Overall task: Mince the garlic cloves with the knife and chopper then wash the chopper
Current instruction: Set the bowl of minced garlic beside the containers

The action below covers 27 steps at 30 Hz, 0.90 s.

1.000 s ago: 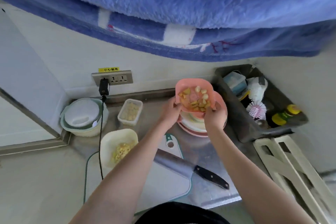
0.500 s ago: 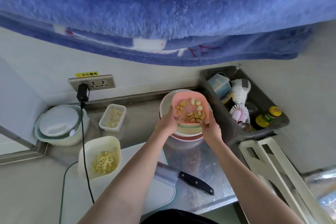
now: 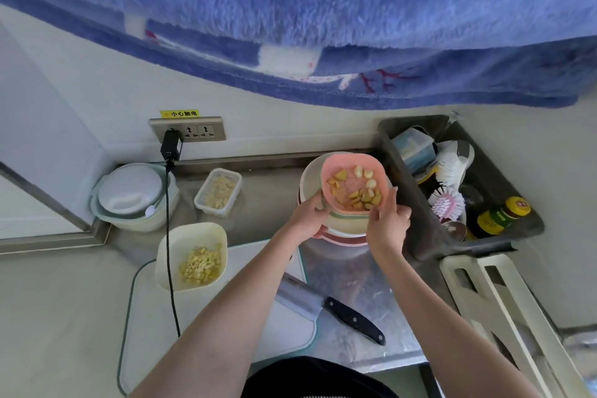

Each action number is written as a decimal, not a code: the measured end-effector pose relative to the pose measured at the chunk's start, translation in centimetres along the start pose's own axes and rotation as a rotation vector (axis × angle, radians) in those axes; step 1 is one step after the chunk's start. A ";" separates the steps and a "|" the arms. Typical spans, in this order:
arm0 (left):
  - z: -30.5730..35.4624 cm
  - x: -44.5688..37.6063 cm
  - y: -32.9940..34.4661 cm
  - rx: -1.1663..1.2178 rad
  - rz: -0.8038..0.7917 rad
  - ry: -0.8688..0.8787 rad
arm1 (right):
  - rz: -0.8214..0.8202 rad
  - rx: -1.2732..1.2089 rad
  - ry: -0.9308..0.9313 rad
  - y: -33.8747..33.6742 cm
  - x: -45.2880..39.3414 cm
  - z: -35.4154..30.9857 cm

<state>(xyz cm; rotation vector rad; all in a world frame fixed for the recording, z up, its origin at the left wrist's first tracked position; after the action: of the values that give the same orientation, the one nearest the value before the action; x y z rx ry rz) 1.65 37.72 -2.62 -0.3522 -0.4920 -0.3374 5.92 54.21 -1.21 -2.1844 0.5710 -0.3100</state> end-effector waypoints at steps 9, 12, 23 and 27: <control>-10.2 6.7 -8.5 -0.326 0.618 -0.229 | -0.672 0.157 -0.592 10.3 9.5 -6.8; -14.1 10.1 -12.2 -0.414 0.714 -0.403 | -0.823 0.236 -0.615 13.8 12.0 -7.8; -20.8 16.8 -19.0 -0.165 0.804 -0.337 | -0.921 0.137 -0.279 20.7 15.4 -12.5; -21.7 17.2 -20.5 -0.144 0.784 -0.350 | -0.932 0.079 -0.228 21.8 16.8 -13.9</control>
<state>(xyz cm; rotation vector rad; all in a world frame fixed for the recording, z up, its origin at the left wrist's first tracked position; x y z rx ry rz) 16.38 6.85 -6.67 -0.7169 -0.6311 0.4609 8.44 24.61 -9.25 -2.2328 -0.6130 -0.5381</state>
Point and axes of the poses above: each hand's wrist, its own x-axis away from the middle knuckle, its own y-axis out of the palm, z = x × y, the point moved 4 cm from there along -x, towards the middle knuckle, and after that the axes turned 6 degrees about -y, right-handed, at the moved point
